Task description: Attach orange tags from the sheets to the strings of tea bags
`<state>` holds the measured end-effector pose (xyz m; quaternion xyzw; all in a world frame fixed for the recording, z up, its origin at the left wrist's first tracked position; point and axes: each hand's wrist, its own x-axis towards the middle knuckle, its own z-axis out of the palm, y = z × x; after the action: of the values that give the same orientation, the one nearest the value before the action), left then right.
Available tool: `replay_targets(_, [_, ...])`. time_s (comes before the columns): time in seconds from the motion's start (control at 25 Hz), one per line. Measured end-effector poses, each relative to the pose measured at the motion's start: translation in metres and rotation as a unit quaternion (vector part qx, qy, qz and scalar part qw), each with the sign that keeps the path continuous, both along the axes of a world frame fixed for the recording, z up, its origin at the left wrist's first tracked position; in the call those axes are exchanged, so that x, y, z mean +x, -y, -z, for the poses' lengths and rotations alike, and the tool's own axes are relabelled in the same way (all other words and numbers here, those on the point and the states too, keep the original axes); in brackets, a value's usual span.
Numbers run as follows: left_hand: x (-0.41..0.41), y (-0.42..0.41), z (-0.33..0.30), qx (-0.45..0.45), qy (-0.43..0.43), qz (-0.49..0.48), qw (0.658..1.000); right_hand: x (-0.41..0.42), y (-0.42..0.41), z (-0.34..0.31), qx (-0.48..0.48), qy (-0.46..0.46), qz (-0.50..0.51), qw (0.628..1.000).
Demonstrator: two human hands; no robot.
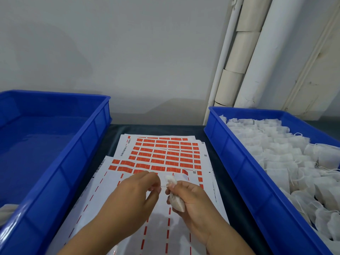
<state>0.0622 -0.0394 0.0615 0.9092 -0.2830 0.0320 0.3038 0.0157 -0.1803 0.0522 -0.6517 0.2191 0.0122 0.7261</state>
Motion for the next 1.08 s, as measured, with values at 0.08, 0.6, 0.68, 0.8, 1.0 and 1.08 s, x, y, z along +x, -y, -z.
replay_targets(0.08, [0.0,0.001,0.0,0.035,0.012,0.01,0.999,0.0,0.003,0.001,0.019,-0.005,0.018,1.0])
replay_targets(0.6, [0.016,0.005,-0.015,0.066,0.121,-0.082,0.987,-0.014,0.026,0.007,0.028,0.032,-0.148,0.988])
replay_targets(0.68, [0.016,0.012,-0.015,0.055,0.133,-0.054,0.988,-0.015,0.028,0.0,0.052,0.028,-0.188,0.98])
replay_targets(0.8, [0.019,0.02,-0.012,0.047,0.141,-0.019,0.989,-0.006,0.027,-0.002,0.051,0.061,-0.186,0.979])
replay_targets(1.0, [0.038,0.017,-0.009,0.006,0.1,-0.029,0.995,0.016,0.022,0.001,0.092,0.095,-0.134,0.982])
replay_targets(1.08, [0.052,0.015,-0.005,-0.017,0.035,-0.037,0.999,0.026,0.027,0.004,0.07,0.075,-0.097,0.99])
